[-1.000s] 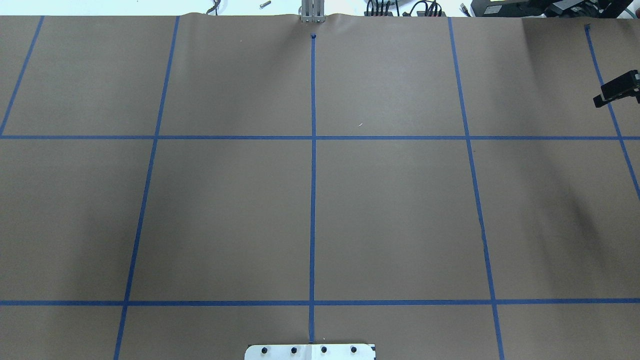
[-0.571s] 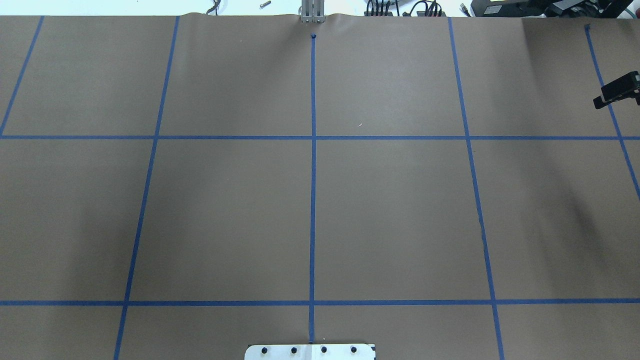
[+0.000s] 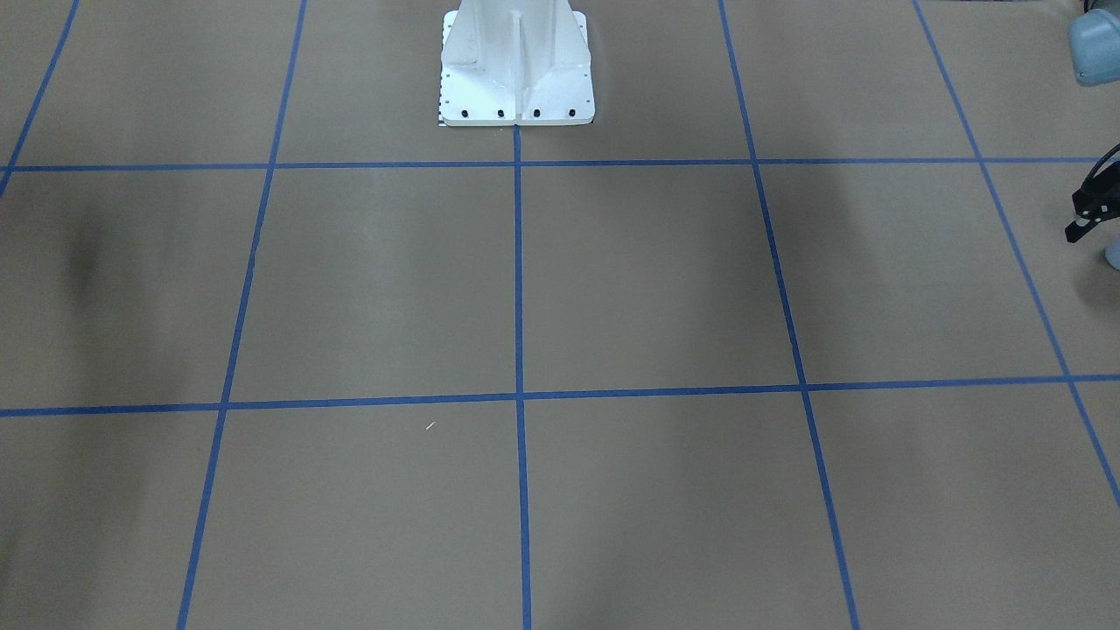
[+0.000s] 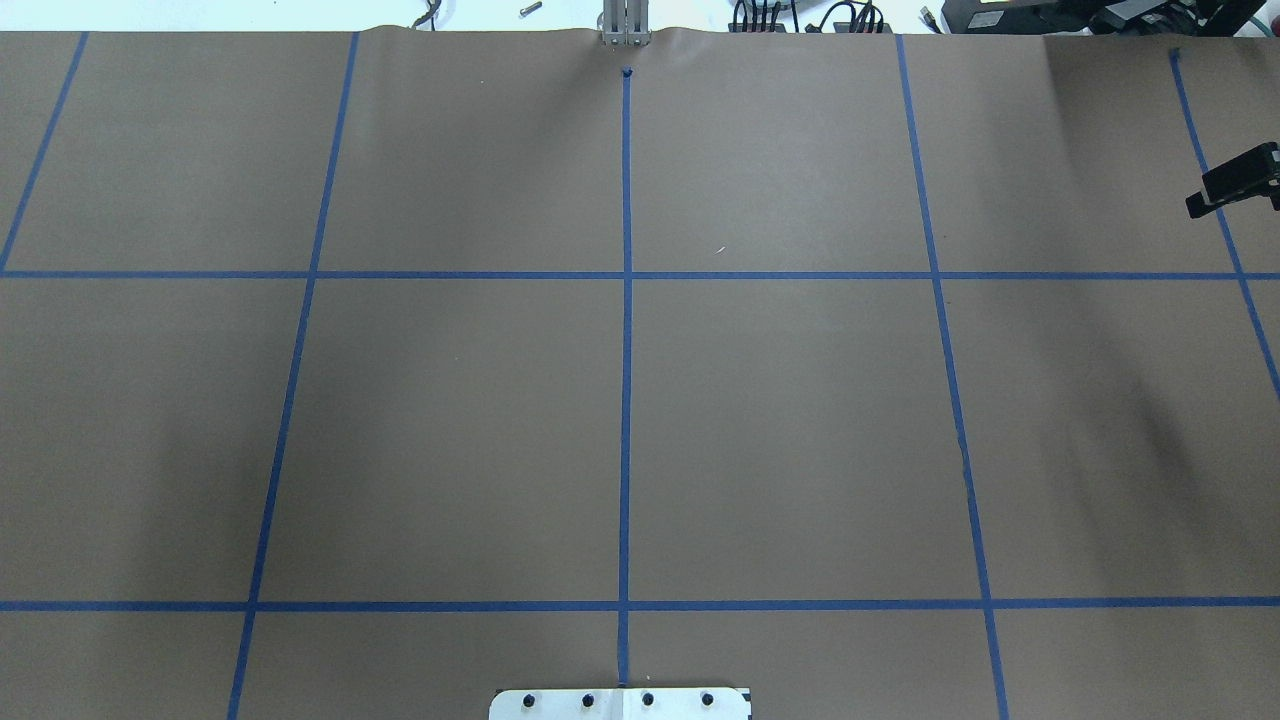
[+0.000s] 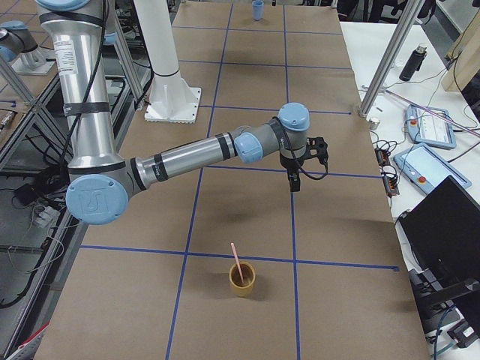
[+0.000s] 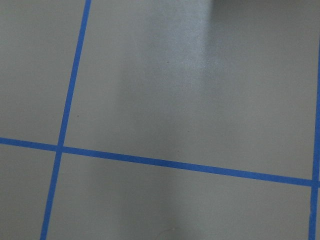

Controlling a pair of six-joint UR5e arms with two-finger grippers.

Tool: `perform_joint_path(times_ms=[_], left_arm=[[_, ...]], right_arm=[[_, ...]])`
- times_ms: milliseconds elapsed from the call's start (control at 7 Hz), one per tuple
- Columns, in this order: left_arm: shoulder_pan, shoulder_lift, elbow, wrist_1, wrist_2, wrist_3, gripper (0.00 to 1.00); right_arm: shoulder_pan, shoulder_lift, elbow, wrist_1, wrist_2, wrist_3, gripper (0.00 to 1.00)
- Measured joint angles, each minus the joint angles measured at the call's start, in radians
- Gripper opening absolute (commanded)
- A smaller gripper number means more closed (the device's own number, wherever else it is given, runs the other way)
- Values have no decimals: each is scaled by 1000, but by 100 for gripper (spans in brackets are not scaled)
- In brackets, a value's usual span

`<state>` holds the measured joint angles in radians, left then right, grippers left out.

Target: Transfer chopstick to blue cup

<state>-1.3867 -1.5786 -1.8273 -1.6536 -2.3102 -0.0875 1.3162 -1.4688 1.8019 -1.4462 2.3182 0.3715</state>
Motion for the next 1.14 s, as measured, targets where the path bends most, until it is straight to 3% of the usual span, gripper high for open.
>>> perform_joint_path(times_ms=[1143], left_arm=[[0,2,62,-2,-9,26,98]], right_arm=[[-28,-56,-15,206,39,61,100]])
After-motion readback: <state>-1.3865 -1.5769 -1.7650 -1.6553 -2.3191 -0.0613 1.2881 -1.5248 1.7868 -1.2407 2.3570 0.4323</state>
